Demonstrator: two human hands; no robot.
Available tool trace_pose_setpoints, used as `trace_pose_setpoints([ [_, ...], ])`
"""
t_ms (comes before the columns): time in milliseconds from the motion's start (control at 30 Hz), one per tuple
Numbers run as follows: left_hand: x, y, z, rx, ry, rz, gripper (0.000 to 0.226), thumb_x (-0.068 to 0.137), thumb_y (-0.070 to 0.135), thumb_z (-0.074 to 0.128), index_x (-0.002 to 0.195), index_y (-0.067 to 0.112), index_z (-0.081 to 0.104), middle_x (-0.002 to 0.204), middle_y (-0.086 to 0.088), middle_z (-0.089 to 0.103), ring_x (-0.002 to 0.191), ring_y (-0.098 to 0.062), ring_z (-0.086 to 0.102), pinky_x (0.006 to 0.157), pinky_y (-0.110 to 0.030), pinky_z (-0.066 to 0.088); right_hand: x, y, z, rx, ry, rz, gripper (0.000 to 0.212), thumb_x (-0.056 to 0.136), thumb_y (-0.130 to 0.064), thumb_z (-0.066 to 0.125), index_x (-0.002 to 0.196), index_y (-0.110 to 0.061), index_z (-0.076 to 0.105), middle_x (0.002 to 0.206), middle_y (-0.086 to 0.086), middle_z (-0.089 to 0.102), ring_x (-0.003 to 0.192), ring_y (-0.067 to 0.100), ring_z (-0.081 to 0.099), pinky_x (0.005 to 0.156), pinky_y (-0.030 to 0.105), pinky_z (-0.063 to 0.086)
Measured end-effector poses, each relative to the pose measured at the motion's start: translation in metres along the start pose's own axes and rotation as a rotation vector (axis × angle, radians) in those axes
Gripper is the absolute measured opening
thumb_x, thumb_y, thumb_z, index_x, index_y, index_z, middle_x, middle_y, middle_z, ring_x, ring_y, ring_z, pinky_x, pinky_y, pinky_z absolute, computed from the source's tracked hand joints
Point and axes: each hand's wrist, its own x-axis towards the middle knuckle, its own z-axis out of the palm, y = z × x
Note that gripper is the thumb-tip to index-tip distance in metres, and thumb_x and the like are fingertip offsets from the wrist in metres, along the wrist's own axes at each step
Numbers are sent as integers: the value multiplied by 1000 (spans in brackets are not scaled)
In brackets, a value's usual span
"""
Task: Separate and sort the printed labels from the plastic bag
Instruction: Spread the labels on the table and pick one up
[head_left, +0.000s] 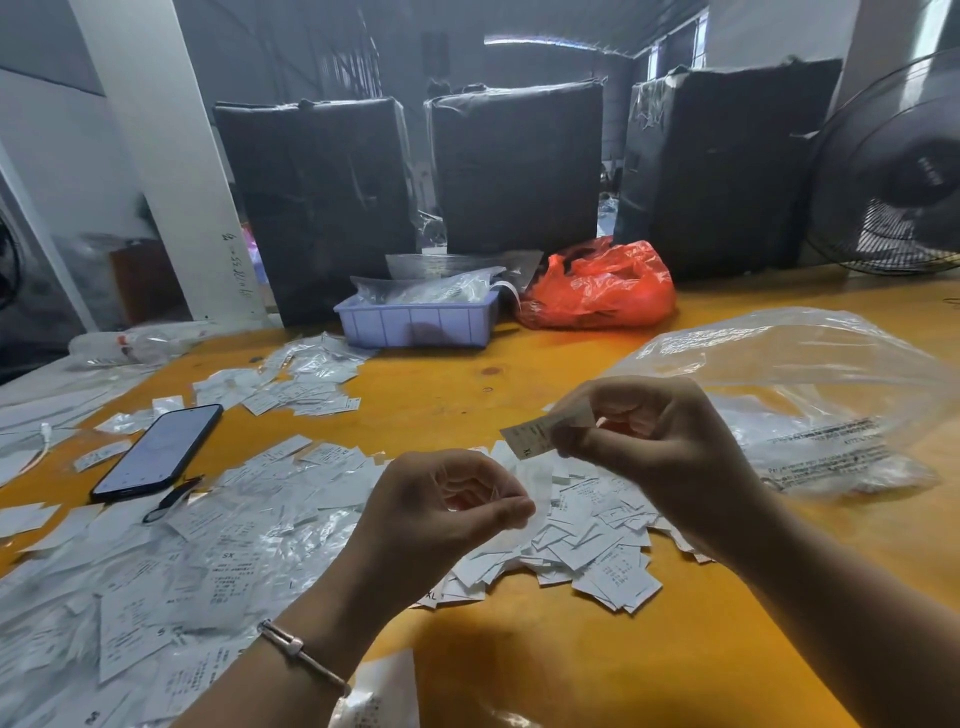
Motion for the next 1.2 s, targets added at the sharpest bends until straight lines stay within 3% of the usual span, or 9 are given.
trace_pose_setpoints([
  [100, 0, 0, -1, -78, -26, -29, 17, 71, 31, 76, 78, 15, 75, 75, 2, 74, 71, -12, 71, 68, -17, 55, 1, 0, -3, 112, -3, 16, 13, 78, -5, 69, 75, -17, 73, 72, 2, 70, 66, 12, 62, 60, 20, 47],
  [300, 0, 0, -1, -104, -64, -48, 17, 72, 30, 76, 79, 14, 75, 75, 1, 74, 72, -14, 72, 69, -20, 56, 2, 0, -2, 35, -33, 13, 5, 76, -22, 69, 77, -19, 73, 75, 6, 71, 72, 34, 64, 64, 45, 52],
  [467, 1, -1, -1, -114, -67, -56, 19, 72, 29, 76, 80, 13, 75, 76, 0, 75, 73, -15, 72, 69, -20, 56, 2, 3, -4, -24, -64, 66, 4, 80, -11, 71, 77, -13, 73, 76, 9, 70, 73, 43, 61, 66, 59, 48],
  [667, 1, -2, -2, -100, -81, -68, 21, 74, 28, 76, 83, 9, 76, 76, -1, 75, 73, -15, 72, 69, -22, 57, 3, 5, -7, -83, -111, 87, 7, 80, 5, 66, 73, 5, 67, 71, 18, 65, 65, 37, 58, 60, 51, 48],
  [767, 1, -2, -2, -115, -84, -88, 20, 75, 27, 75, 83, 9, 76, 77, -2, 75, 74, -16, 73, 69, -22, 57, 4, 4, -6, -139, -137, 80, 19, 76, -7, 66, 62, -20, 68, 69, 19, 64, 62, 38, 53, 57, 50, 44],
  [867, 1, -4, -2, -101, -104, -110, 14, 78, 24, 74, 83, 11, 76, 79, -2, 76, 75, -15, 73, 70, -22, 57, 4, 7, -6, -189, -178, 111, 25, 77, -5, 68, 63, -26, 68, 64, 2, 65, 57, 20, 51, 54, 34, 44],
  [967, 1, -6, -1, -83, -113, -121, 10, 82, 16, 74, 87, 7, 76, 81, -2, 76, 77, -15, 73, 71, -22, 56, 4, 10, -4, -239, -232, 148, 14, 76, 2, 67, 68, -8, 71, 62, -2, 62, 57, 1, 49, 53, 20, 42],
  [1067, 1, -7, -1, -68, -105, -126, 11, 82, 16, 73, 88, 6, 75, 80, -2, 76, 77, -15, 73, 72, -24, 57, 3, 11, -2, -248, -255, 142, 8, 77, -2, 71, 78, -10, 73, 70, 1, 65, 62, 4, 56, 57, 20, 46],
  [1200, 2, -7, -2, -64, -85, -139, 14, 81, 23, 72, 89, 13, 75, 83, 2, 77, 81, -12, 73, 76, -26, 58, 4, 12, -6, -138, -68, 122, 15, 78, -4, 72, 88, -15, 72, 79, 2, 71, 77, 20, 67, 67, 32, 57],
])
